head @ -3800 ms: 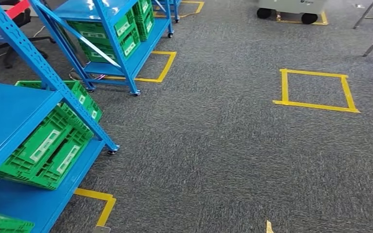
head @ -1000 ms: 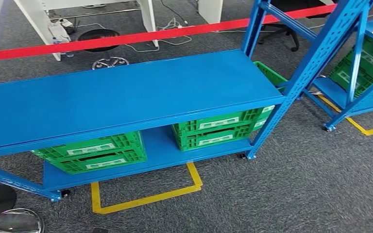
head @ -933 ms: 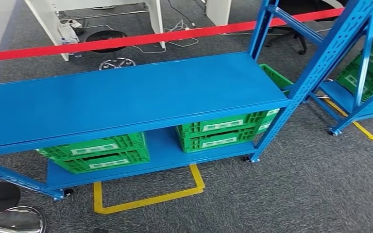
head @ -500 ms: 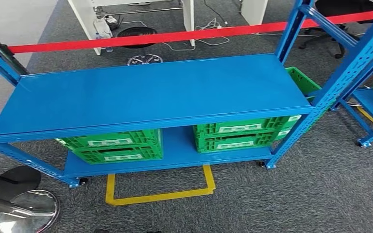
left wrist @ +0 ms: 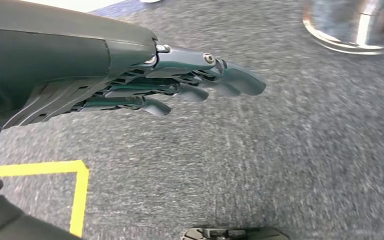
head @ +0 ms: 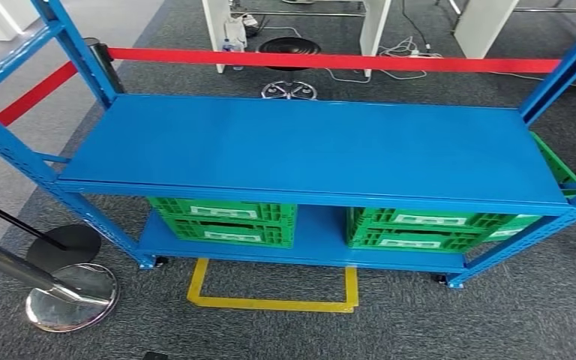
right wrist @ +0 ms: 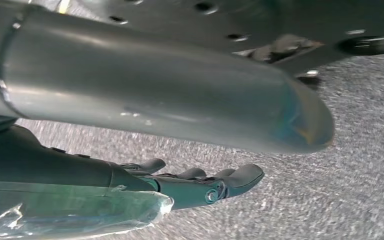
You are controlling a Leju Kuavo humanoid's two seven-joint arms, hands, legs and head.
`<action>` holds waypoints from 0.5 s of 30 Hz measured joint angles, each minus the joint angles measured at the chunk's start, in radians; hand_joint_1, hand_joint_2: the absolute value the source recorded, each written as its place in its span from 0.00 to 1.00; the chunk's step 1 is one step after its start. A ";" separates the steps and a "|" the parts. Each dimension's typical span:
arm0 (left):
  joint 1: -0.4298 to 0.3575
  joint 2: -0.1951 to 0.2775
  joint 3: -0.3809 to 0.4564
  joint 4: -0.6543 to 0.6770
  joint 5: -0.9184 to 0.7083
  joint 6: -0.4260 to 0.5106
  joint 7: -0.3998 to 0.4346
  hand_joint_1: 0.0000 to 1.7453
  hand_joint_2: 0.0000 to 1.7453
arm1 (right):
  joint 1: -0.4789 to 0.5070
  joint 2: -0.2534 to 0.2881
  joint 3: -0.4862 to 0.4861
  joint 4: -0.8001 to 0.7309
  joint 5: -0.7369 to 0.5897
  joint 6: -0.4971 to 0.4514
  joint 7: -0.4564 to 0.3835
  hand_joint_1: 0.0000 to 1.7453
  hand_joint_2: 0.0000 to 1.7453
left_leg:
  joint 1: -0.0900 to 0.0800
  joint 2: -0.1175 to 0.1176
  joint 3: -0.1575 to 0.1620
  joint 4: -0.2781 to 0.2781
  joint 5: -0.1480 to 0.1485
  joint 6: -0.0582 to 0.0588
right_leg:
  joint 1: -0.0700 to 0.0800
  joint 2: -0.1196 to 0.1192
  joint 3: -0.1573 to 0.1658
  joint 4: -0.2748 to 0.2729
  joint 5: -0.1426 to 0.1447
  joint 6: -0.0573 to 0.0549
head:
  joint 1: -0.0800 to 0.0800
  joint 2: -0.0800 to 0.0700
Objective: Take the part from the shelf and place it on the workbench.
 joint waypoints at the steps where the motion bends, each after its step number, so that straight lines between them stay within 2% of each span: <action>1: 0.000 0.000 0.000 0.000 0.000 0.000 0.000 0.00 1.00 | 0.000 0.000 0.000 0.000 0.000 0.000 0.000 0.00 0.00 | 0.000 -0.014 0.004 0.000 -0.002 -0.002 | -0.001 0.006 0.013 -0.050 0.043 0.000 | 0.000 0.000; 2: 0.001 0.000 0.001 0.000 0.000 0.000 0.000 0.00 1.00 | 0.001 0.000 0.000 0.000 0.000 0.000 0.000 0.00 0.00 | 0.001 -0.028 0.007 0.001 -0.004 -0.005 | -0.004 0.025 0.034 -0.117 0.088 -0.001 | 0.001 0.000; 3: 0.000 -0.001 0.001 0.000 0.000 0.000 0.000 0.00 1.00 | 0.001 0.000 0.000 0.000 0.000 0.000 0.000 0.00 0.00 | 0.000 -0.040 0.007 0.004 -0.007 -0.010 | -0.008 0.052 0.058 -0.180 0.119 -0.002 | 0.001 0.000; 4: -0.002 -0.001 0.001 0.000 0.000 0.000 0.000 0.00 1.00 | 0.001 0.000 0.000 0.000 0.000 0.000 0.001 0.00 0.00 | 0.000 -0.052 0.006 0.006 -0.008 -0.016 | -0.011 0.075 0.075 -0.222 0.136 -0.005 | 0.000 0.000; 5: -0.002 -0.001 0.002 0.000 0.000 0.000 0.000 0.00 1.00 | 0.001 0.000 0.000 0.000 0.000 0.000 0.001 0.00 0.00 | 0.001 -0.063 0.002 0.007 -0.007 -0.022 | -0.012 0.091 0.084 -0.242 0.139 -0.009 | 0.001 0.000; 6: -0.002 0.000 0.002 0.000 0.000 0.000 0.000 0.00 1.00 | 0.001 0.000 0.000 0.000 0.000 0.000 0.001 0.00 0.00 | 0.002 -0.074 -0.002 0.007 -0.006 -0.029 | -0.010 0.091 0.089 -0.247 0.137 -0.015 | 0.000 0.000; 7: -0.001 0.000 0.003 0.000 0.000 0.000 0.000 0.00 1.00 | 0.001 0.000 0.000 0.000 0.000 0.000 0.001 0.00 0.00 | 0.005 -0.086 -0.004 0.005 -0.003 -0.035 | -0.010 0.079 0.091 -0.248 0.139 -0.021 | 0.000 0.000; 8: 0.001 0.001 0.005 0.000 0.000 0.000 0.000 0.00 1.00 | 0.000 0.000 0.000 0.000 0.000 0.000 0.001 0.00 0.00 | 0.006 -0.081 -0.006 0.008 -0.006 -0.041 | -0.010 0.067 0.094 -0.251 0.140 -0.028 | 0.000 0.000; 9: 0.002 0.001 0.006 0.000 0.000 0.000 0.000 0.00 1.00 | 0.000 0.000 0.000 0.000 0.000 0.000 0.000 0.00 0.00 | 0.006 -0.062 -0.014 0.023 -0.016 -0.046 | -0.011 0.055 0.098 -0.255 0.142 -0.034 | -0.004 0.000; 10: 0.001 0.001 0.008 0.000 0.000 0.000 0.000 0.00 1.00 | 0.000 0.000 0.000 0.000 0.000 0.000 0.000 0.00 0.00 | 0.005 -0.034 -0.030 0.058 -0.038 -0.051 | -0.012 0.039 0.101 -0.259 0.142 -0.040 | -0.007 0.000; 11: -0.001 0.001 0.008 0.000 0.000 0.000 0.000 0.00 1.00 | 0.001 0.000 0.000 0.000 0.000 0.000 0.000 0.00 0.00 | 0.005 0.001 -0.057 0.112 -0.066 -0.056 | -0.010 0.023 0.104 -0.260 0.140 -0.044 | -0.011 0.000; 12: -0.003 0.001 0.008 0.000 0.000 0.000 0.000 0.00 1.00 | 0.002 0.000 0.000 0.000 0.000 0.000 0.000 0.00 0.00 | 0.006 0.023 -0.090 0.178 -0.096 -0.060 | -0.008 0.006 0.106 -0.260 0.137 -0.047 | -0.013 0.000; 13: -0.005 0.001 0.009 0.000 0.000 0.000 0.000 0.00 1.00 | 0.003 0.000 0.000 0.000 0.000 0.000 0.000 0.00 0.00 | 0.009 0.036 -0.121 0.236 -0.117 -0.063 | -0.006 -0.012 0.108 -0.260 0.135 -0.049 | -0.014 0.000; 14: -0.004 0.001 0.009 0.000 0.000 0.000 0.000 0.00 1.00 | 0.003 0.000 0.000 0.000 0.000 0.000 0.001 0.00 0.00 | 0.010 0.041 -0.138 0.268 -0.121 -0.065 | -0.005 -0.027 0.110 -0.260 0.132 -0.050 | -0.014 0.000; 15: -0.002 0.001 0.009 0.000 0.000 0.000 0.000 0.00 1.00 | 0.002 0.000 0.000 0.000 0.000 0.000 0.001 0.00 0.00 | 0.012 0.045 -0.137 0.264 -0.105 -0.064 | -0.005 -0.041 0.113 -0.260 0.129 -0.049 | -0.014 0.000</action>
